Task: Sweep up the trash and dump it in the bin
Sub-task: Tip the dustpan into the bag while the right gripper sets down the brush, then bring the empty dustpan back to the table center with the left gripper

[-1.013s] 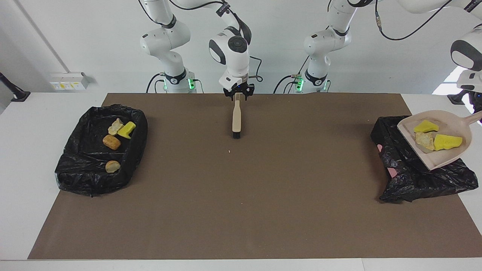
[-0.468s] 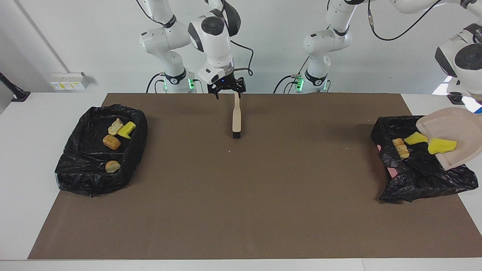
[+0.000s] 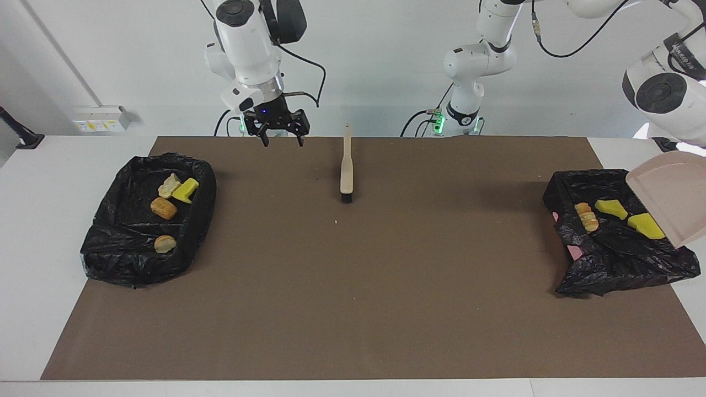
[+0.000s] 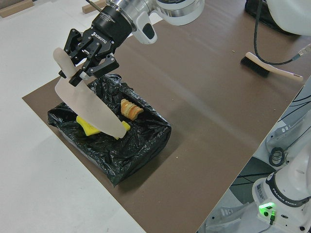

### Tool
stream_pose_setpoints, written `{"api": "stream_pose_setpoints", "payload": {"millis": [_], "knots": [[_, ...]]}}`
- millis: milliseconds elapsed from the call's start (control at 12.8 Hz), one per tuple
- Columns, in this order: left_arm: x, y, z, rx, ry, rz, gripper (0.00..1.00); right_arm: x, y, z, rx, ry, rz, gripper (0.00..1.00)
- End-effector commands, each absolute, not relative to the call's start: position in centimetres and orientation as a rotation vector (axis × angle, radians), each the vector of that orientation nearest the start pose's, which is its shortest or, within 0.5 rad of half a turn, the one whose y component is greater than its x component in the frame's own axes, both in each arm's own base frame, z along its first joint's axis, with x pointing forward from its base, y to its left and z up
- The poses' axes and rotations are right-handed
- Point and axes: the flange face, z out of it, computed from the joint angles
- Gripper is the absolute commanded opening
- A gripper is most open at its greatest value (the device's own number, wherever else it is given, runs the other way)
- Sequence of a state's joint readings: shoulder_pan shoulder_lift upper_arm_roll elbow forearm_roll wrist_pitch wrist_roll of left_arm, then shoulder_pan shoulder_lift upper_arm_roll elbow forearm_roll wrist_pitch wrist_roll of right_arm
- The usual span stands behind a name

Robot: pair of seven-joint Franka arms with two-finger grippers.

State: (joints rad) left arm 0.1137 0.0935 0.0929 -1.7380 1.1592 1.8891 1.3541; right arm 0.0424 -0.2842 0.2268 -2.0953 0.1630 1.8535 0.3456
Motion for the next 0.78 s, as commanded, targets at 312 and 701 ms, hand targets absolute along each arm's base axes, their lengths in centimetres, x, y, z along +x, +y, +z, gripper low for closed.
{"api": "stream_pose_setpoints", "payload": {"millis": [312,701], "knots": [[56.7,10.1,55.0,-1.980,1.278,0.748,0.00,48.8,8.2,57.3,-3.089,0.022,-0.121,1.00],[55.9,7.5,53.5,-2.346,1.065,0.568,0.00,49.9,2.0,59.2,-3.178,0.054,-0.197,1.00]]}}
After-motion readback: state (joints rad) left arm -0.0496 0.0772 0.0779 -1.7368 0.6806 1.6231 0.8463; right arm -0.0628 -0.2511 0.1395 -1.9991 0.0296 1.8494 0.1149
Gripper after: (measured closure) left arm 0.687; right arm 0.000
